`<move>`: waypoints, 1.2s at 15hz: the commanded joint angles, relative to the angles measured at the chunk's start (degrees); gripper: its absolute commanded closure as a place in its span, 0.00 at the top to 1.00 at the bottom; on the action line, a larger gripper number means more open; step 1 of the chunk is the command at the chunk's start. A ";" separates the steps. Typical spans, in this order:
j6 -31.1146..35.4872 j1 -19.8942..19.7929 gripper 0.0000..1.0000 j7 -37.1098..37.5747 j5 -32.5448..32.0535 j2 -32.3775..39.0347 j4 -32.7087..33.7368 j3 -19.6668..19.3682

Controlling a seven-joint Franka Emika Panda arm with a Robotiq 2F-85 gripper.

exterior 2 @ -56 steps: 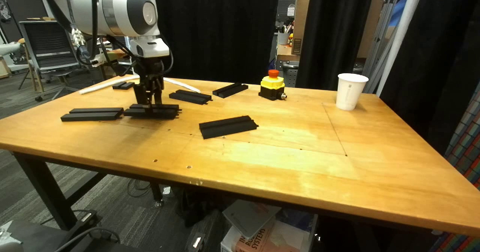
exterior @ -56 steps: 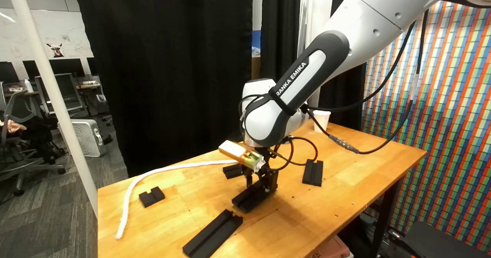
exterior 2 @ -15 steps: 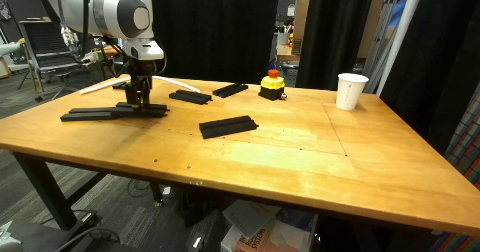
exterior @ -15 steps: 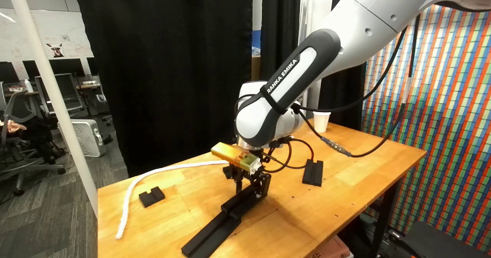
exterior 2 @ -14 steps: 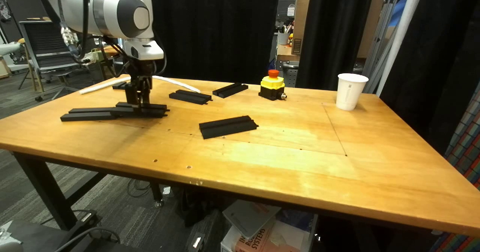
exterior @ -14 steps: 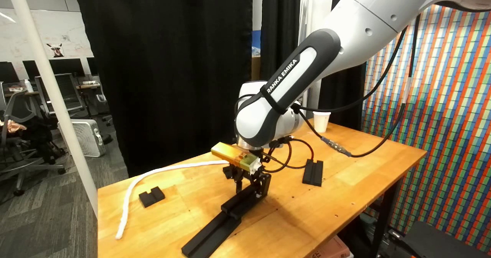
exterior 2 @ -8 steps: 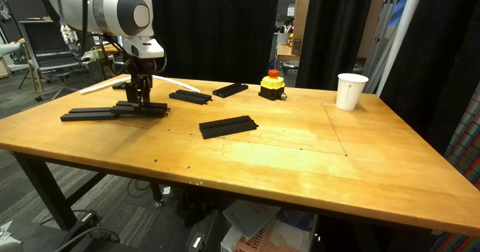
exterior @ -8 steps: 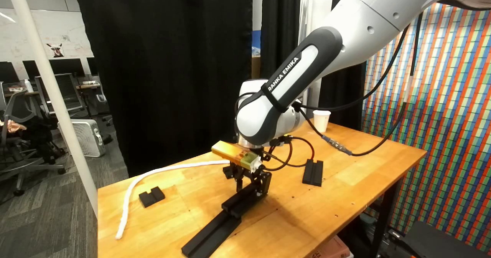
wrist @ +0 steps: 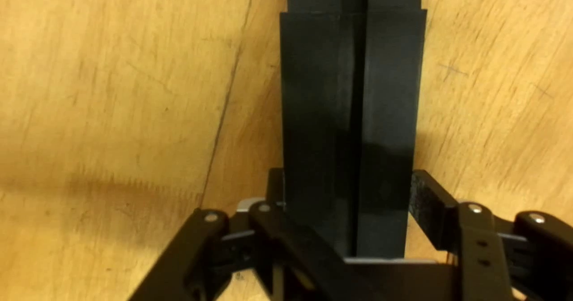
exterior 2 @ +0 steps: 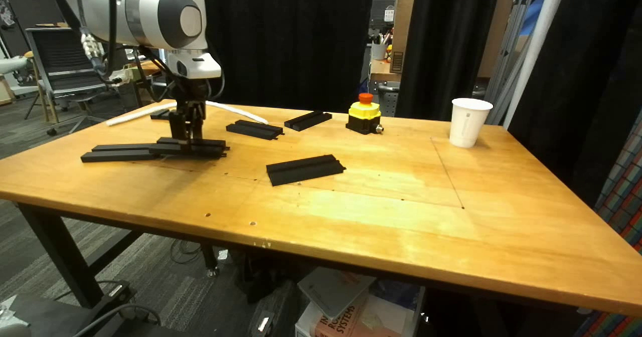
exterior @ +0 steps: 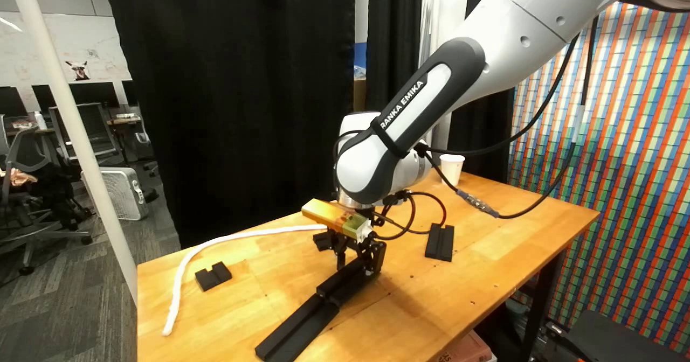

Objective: Connect the four black pieces closest to you together

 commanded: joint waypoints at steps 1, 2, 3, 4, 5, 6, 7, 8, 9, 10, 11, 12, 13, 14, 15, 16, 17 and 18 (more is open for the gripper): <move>-0.83 -0.10 0.45 -0.34 -1.28 -1.37 -0.68 -0.48; -0.78 -0.10 0.45 -0.38 -1.47 -1.31 -0.66 -0.55; -0.75 -0.11 0.45 -0.45 -1.57 -1.29 -0.66 -0.59; -0.68 -0.11 0.45 -0.50 -1.64 -1.19 -0.60 -0.63; -0.57 -0.10 0.45 -0.51 -1.73 -1.08 -0.54 -0.67; -0.51 -0.10 0.45 -0.58 -1.75 -1.00 -0.43 -0.67; -0.46 -0.08 0.45 -0.56 -1.80 -0.93 -0.34 -0.69; -0.37 -0.03 0.45 -0.43 -1.94 -0.87 -0.22 -0.74; -0.38 -0.01 0.45 -0.35 -1.91 -0.81 -0.10 -0.72; -0.19 0.04 0.45 -0.18 -1.98 -0.69 0.03 -0.72; -0.14 0.05 0.45 -0.16 -2.04 -0.65 0.08 -0.71; 0.01 0.05 0.45 -0.28 -1.88 -0.43 0.30 -0.58; 0.22 0.08 0.45 -0.21 -1.91 -0.31 0.41 -0.58; 0.46 0.07 0.45 -0.32 -1.78 -0.12 0.63 -0.52; 0.56 0.05 0.45 -0.43 -1.65 -0.01 0.79 -0.46; 0.73 0.06 0.45 -0.52 -1.59 0.16 1.01 -0.41; 0.71 0.08 0.45 -0.54 -1.57 0.24 1.20 -0.36; 0.66 0.15 0.45 -0.45 -1.62 0.39 1.45 -0.33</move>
